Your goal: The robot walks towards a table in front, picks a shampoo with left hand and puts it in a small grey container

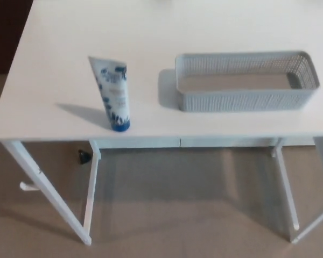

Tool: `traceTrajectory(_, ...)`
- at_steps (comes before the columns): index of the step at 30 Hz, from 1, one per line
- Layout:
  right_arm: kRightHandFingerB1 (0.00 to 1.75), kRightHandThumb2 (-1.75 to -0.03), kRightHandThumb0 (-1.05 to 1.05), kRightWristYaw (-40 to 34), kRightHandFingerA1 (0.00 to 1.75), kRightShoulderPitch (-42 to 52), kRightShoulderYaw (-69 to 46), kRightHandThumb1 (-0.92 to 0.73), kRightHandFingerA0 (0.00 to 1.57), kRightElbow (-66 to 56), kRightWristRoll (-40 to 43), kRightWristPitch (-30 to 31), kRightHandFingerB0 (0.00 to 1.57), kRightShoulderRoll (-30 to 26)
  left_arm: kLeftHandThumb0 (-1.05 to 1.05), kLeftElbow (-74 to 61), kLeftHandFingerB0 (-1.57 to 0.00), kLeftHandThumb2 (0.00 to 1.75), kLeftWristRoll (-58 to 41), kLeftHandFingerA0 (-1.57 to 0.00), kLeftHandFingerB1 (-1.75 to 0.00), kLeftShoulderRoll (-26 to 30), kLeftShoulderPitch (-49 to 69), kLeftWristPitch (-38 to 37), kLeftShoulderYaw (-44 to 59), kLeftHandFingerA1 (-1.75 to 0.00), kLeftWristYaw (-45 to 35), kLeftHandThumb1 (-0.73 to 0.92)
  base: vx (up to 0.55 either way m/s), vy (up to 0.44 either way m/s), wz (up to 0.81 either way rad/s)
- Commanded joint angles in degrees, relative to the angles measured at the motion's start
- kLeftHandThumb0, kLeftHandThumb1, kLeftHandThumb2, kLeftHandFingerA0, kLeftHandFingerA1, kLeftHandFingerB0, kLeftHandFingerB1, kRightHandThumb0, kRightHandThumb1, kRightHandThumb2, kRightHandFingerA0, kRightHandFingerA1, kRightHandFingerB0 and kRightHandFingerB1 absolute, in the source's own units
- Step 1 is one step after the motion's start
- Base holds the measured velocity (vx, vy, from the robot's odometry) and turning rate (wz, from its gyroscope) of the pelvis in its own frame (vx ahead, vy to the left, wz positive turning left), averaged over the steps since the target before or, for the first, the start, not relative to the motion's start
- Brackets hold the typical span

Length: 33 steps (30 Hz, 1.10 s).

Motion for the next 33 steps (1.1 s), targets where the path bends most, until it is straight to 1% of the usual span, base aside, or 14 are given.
traceTrajectory(1,0.50,-0.76,-0.33,0.7,0.57,0.8,-0.1,-0.58,0.67,0.7,-0.1,0.5,0.51,-0.1,-0.29,0.2,-0.52,0.59,0.4,-0.64,-0.39,0.9,0.2,-0.4,-0.3,-0.47,0.0,0.60,0.19,-0.042,-0.06)
traceTrajectory(3,0.50,-0.76,-0.33,0.7,0.57,0.8,0.1,-0.57,0.66,0.6,-0.4,0.4,0.51,-0.2,-0.29,0.4,-0.53,0.59,0.6,-0.66,-0.39,0.9,0.1,-0.4,-0.4,-0.46,0.3,0.59,0.18,-0.032,-0.14)
traceTrajectory(5,0.50,-0.75,-0.32,0.8,0.57,0.8,-0.2,-0.58,0.67,0.8,-0.2,0.2,0.52,-0.1,-0.29,0.4,-0.52,0.59,0.5,-0.64,-0.39,1.0,0.1,-0.4,-0.5,-0.45,0.0,0.60,0.18,-0.015,-0.11)
traceTrajectory(7,0.50,-0.76,-0.33,0.6,0.57,0.7,0.4,-0.59,0.67,1.0,-0.8,0.7,0.50,0.0,-0.30,0.2,-0.52,0.59,0.4,-0.67,-0.39,1.1,0.8,-0.7,-0.4,-0.48,-0.2,0.59,0.12,0.155,-0.15)
traceTrajectory(11,0.50,-0.77,-0.34,0.7,0.58,0.8,0.5,-0.59,0.68,1.1,-0.9,0.6,0.51,0.0,-0.31,0.7,-0.52,0.58,0.4,-0.66,-0.38,1.3,0.5,-0.2,-0.5,-0.46,-0.4,0.59,0.26,0.164,-0.07)
traceTrajectory(12,0.40,-0.60,-0.25,1.1,0.48,0.9,0.2,-0.68,0.72,0.9,-0.5,0.4,0.54,0.0,-0.32,0.8,-0.53,0.59,0.9,-0.66,-0.38,1.4,0.4,-0.1,-1.0,-0.45,0.2,0.59,0.16,0.180,0.10)
traceTrajectory(15,0.40,-0.60,-0.24,0.9,0.48,0.8,0.5,-0.68,0.71,1.0,-0.8,0.5,0.53,0.3,-0.30,0.8,-0.55,0.58,0.4,-0.67,-0.39,1.5,0.6,-0.6,-0.6,-0.46,0.2,0.59,0.10,0.113,0.03)
traceTrajectory(16,0.50,-0.76,-0.33,0.9,0.57,0.7,0.6,-0.59,0.67,1.0,-0.8,0.5,0.50,0.3,-0.31,0.6,-0.54,0.59,0.4,-0.65,-0.39,1.5,0.8,-0.9,-0.6,-0.46,0.0,0.59,0.10,0.070,0.08)
traceTrajectory(17,0.40,-0.60,-0.25,0.9,0.47,0.7,0.6,-0.67,0.71,1.0,-0.9,0.5,0.53,0.3,-0.30,0.5,-0.55,0.58,0.2,-0.67,-0.39,1.6,0.8,-0.9,-0.5,-0.47,-0.2,0.58,0.08,0.046,0.07)
traceTrajectory(19,0.39,-0.60,-0.24,0.9,0.46,0.5,0.7,-0.68,0.69,1.2,-0.9,0.8,0.52,0.4,-0.32,0.7,-0.53,0.59,0.4,-0.67,-0.39,1.7,0.7,-0.5,-0.6,-0.46,-0.2,0.58,0.08,0.018,0.04)
traceTrajectory(29,0.40,-0.59,-0.24,0.5,0.47,-0.2,1.3,-0.66,0.71,2.2,-1.4,1.0,0.53,0.7,-0.31,0.6,-0.54,0.59,0.6,-0.69,-0.39,1.7,1.1,-1.2,-0.8,-0.45,-0.1,0.60,0.07,-0.072,-0.04)
traceTrajectory(30,0.40,-0.59,-0.24,0.6,0.47,-0.2,1.3,-0.66,0.71,2.1,-1.4,1.0,0.53,0.7,-0.31,0.8,-0.54,0.59,0.9,-0.69,-0.39,1.8,1.0,-1.0,-0.9,-0.45,0.2,0.60,0.00,0.000,0.00)
traceTrajectory(31,0.49,-0.75,-0.33,0.9,0.57,-0.2,1.3,-0.58,0.67,1.7,-1.2,1.0,0.50,0.6,-0.31,0.6,-0.55,0.59,1.0,-0.71,-0.39,1.8,1.1,-1.3,-1.1,-0.48,0.4,0.60,-0.01,-0.037,-0.07)
traceTrajectory(33,0.50,-0.75,-0.33,1.0,0.57,0.0,1.4,-0.58,0.67,1.3,-1.3,0.8,0.51,0.6,-0.31,0.6,-0.55,0.59,0.7,-0.71,-0.39,1.8,1.2,-1.1,-1.0,-0.48,0.3,0.60,-0.02,0.008,-0.14)
